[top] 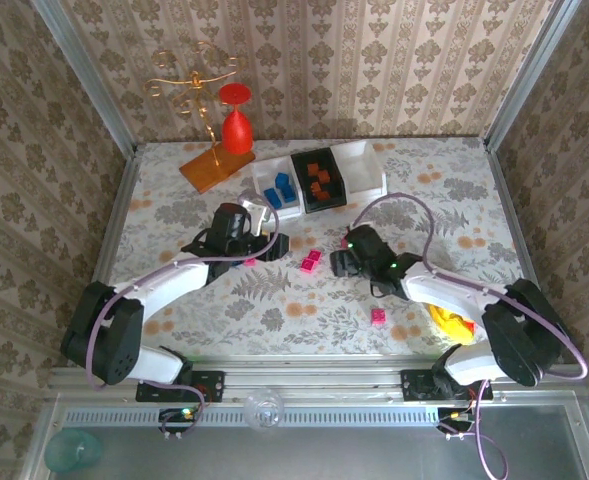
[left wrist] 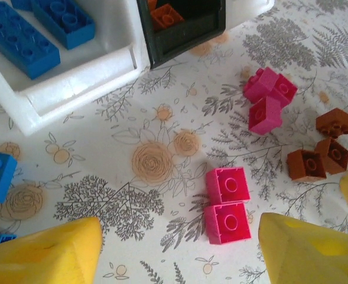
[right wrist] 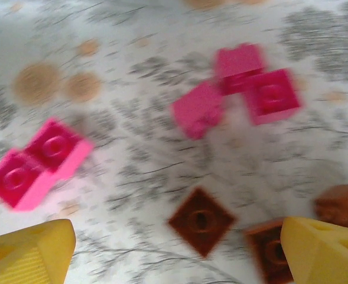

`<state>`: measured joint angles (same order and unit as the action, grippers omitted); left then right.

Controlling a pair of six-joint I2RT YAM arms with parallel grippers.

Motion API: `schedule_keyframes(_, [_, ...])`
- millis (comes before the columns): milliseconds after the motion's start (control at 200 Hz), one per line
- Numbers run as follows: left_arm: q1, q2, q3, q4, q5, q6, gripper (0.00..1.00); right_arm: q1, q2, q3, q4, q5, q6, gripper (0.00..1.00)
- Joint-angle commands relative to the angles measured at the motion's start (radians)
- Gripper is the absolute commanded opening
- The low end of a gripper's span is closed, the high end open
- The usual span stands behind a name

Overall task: Sort the legos into containers by color
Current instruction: Pick up the lego from the center of the table.

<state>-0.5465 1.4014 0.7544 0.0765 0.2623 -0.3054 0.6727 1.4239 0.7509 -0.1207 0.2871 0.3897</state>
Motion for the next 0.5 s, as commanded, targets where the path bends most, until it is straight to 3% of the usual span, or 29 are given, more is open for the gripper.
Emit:
schedule_keyframes(0, [0.026,-0.03,-0.017,0.019,-0.008,0.024,0.72,0.064,0.094,0.062,-0.008,-0.041,0.024,0.9])
schedule_keyframes(260, [0.083,-0.127,-0.096,0.042,-0.079,0.003,0.73,0.148,0.283,0.158,0.061,-0.11,0.091,0.76])
schedule_keyframes(495, [0.141,-0.172,-0.122,0.042,-0.097,0.002,0.73,0.158,0.363,0.198,0.129,-0.117,0.119,0.65])
